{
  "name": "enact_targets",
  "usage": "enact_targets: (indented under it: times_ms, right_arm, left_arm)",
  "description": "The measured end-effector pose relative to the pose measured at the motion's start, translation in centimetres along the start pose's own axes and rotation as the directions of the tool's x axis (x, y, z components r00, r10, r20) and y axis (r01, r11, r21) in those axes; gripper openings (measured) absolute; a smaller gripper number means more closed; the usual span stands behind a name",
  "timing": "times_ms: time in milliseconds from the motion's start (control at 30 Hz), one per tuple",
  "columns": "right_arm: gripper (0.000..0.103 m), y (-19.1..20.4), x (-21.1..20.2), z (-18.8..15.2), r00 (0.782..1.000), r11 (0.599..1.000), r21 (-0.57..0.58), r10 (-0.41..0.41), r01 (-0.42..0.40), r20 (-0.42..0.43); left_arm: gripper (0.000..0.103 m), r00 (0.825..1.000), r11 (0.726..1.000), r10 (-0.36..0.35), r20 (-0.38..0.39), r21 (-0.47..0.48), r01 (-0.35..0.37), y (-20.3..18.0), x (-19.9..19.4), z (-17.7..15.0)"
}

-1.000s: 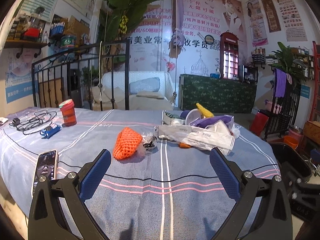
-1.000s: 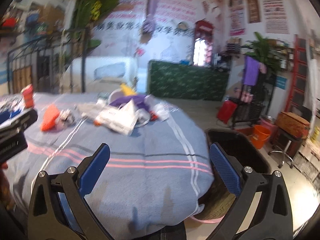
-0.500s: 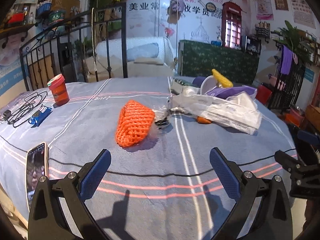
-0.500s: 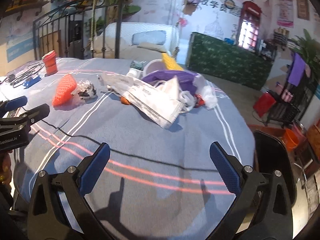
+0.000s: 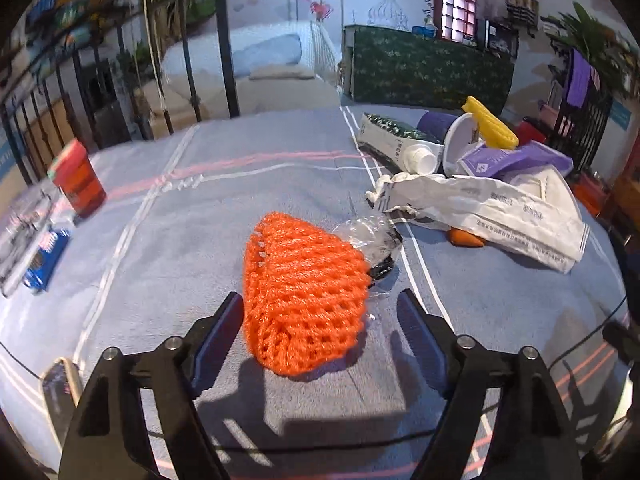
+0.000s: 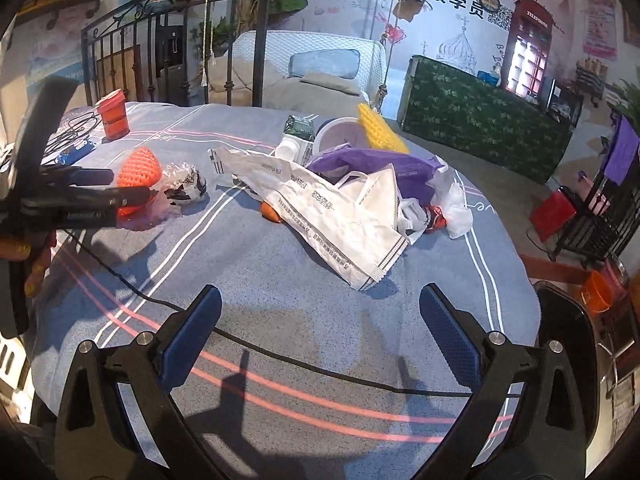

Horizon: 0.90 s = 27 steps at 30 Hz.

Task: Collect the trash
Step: 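Reach the left gripper to the orange foam net and close on it, then lift the orange net with the left gripper while the right gripper grasps the white paper packet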

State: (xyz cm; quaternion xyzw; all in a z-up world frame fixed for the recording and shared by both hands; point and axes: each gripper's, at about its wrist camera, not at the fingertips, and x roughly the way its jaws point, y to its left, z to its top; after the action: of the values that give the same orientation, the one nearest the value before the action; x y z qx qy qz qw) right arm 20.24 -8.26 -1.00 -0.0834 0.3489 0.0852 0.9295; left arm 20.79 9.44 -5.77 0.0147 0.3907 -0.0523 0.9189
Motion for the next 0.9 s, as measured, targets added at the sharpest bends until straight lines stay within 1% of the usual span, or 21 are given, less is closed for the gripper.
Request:
enact_targets:
  times_ms: [67, 167, 200, 267, 333, 433, 467, 533, 567, 633, 700, 800, 867, 900]
  right_arm:
    - [0.098, -0.1, 0.0, -0.1, 1.000, 1.000, -0.002, -0.002, 0.002, -0.004]
    - [0.098, -0.1, 0.0, 0.0, 1.000, 1.000, -0.009, -0.003, 0.003, -0.007]
    - [0.098, -0.2, 0.1, 0.0, 1.000, 1.000, -0.010, -0.001, 0.001, -0.006]
    - [0.098, -0.1, 0.1, 0.3, 1.000, 1.000, -0.015, 0.010, -0.010, -0.003]
    - [0.097, 0.2, 0.3, 0.9, 1.000, 0.999, -0.045, 0.020, -0.019, 0.008]
    - [0.094, 0.5, 0.5, 2.0, 0.998, 0.995, -0.091, 0.051, -0.048, 0.040]
    - [0.093, 0.5, 0.5, 2.4, 0.997, 0.993, -0.105, 0.066, -0.060, 0.050]
    - [0.083, 0.6, 1.1, 3.2, 0.994, 0.988, -0.133, 0.090, -0.081, 0.060]
    - [0.081, 0.6, 1.5, 3.5, 0.994, 0.986, -0.145, 0.095, -0.086, 0.055]
    - [0.071, 0.5, 3.0, 4.5, 0.994, 0.981, -0.168, 0.100, -0.092, 0.037]
    - [0.069, 0.1, 4.3, 5.5, 0.994, 0.979, -0.179, 0.102, -0.096, 0.027]
    - [0.069, -0.3, 5.7, 6.8, 0.997, 0.980, -0.189, 0.068, -0.061, 0.035]
    - [0.069, -0.5, 6.8, 7.1, 0.998, 0.979, -0.196, 0.059, -0.056, 0.010]
    - [0.066, -0.6, 7.6, 7.1, 0.999, 0.978, -0.202, 0.046, -0.047, -0.012]
  left_arm:
    - [0.069, 1.000, 0.999, -0.012, -0.005, -0.041, 0.012, 0.7, 0.2, 0.3]
    - [0.061, 1.000, 0.999, -0.006, 0.000, -0.051, 0.006, 1.1, 0.0, 0.4]
    - [0.054, 1.000, 0.998, -0.007, -0.004, -0.056, 0.006, 1.2, 0.0, 0.3]
    - [0.048, 1.000, 0.996, -0.024, -0.019, -0.086, 0.023, 1.4, 0.0, 0.1]
    - [0.035, 0.999, 0.994, -0.031, -0.022, -0.110, 0.029, 1.7, 0.2, 0.1]
    - [0.028, 0.999, 0.989, -0.028, -0.025, -0.144, 0.024, 2.1, 0.1, -0.2]
    - [0.026, 0.999, 0.987, -0.026, -0.022, -0.160, 0.023, 2.4, -0.2, -0.3]
    - [0.023, 1.000, 0.980, -0.028, -0.003, -0.199, 0.027, 3.0, -0.7, -0.5]
    - [0.023, 1.000, 0.977, -0.028, 0.002, -0.210, 0.028, 3.4, -1.1, -0.5]
    - [0.022, 1.000, 0.977, -0.015, 0.007, -0.214, 0.016, 3.6, -1.8, -0.7]
    - [0.022, 1.000, 0.976, -0.009, 0.022, -0.216, 0.013, 3.8, -2.7, -0.8]
    - [0.022, 0.999, 0.975, -0.001, 0.042, -0.221, 0.010, 3.9, -4.1, -1.1]
    - [0.022, 0.999, 0.975, 0.000, 0.048, -0.221, 0.011, 3.6, -4.7, -1.5]
    - [0.022, 0.999, 0.975, -0.004, 0.050, -0.222, 0.015, 3.4, -4.9, -1.7]
